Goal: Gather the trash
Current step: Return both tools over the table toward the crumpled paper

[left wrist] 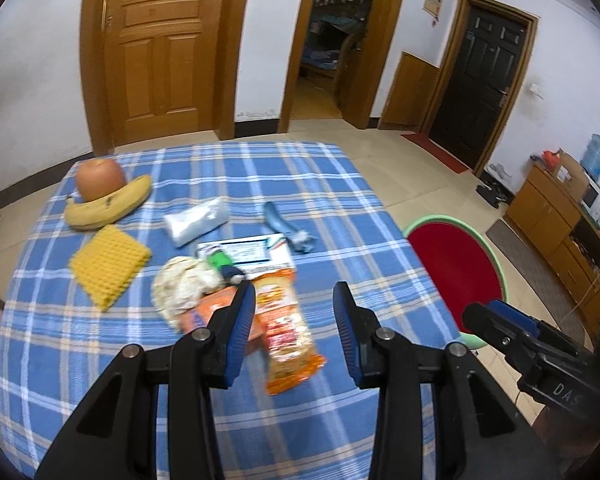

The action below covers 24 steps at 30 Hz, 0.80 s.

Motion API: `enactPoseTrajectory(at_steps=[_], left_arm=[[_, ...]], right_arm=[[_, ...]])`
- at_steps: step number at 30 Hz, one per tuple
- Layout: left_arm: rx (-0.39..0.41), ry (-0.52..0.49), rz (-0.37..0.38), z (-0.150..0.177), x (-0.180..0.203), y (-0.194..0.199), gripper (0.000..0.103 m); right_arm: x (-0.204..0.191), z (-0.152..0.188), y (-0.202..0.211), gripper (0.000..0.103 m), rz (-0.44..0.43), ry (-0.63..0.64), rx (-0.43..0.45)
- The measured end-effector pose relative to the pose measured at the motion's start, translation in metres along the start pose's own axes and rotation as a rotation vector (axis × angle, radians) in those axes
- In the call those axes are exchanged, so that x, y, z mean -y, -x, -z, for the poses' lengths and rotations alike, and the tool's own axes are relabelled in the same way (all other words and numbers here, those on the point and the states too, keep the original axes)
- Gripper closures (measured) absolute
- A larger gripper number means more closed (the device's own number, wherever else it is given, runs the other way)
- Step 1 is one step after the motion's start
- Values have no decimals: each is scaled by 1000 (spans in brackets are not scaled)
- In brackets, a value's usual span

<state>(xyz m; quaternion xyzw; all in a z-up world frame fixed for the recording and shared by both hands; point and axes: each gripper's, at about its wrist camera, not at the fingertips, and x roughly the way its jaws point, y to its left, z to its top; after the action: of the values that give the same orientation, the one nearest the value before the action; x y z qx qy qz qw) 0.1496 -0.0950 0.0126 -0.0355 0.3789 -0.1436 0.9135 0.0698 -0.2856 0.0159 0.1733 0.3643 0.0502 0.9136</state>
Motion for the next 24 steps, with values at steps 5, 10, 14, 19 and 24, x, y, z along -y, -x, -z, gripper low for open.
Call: enactPoseTrajectory(at_steps=[5,10,14,19,24], left_arm=[[1,43,-33,4,-24,4,63],[-17,75,-59,9,-40,0,60],[-35,96,-67,14,-51,-9,60],[-51,108,-78,13,-60,-22,57],[-78,126,-85,7,-73,-42,57]], right_arm=[[-14,2,-10,37,-22,12,-19],[-26,6,-20,37,-34,26,-41],[-31,8,-27,37,-35,33,-60],[-34,11,-33,37,-30,42,-78],[-38,12,-40,37,-25,50,-94]])
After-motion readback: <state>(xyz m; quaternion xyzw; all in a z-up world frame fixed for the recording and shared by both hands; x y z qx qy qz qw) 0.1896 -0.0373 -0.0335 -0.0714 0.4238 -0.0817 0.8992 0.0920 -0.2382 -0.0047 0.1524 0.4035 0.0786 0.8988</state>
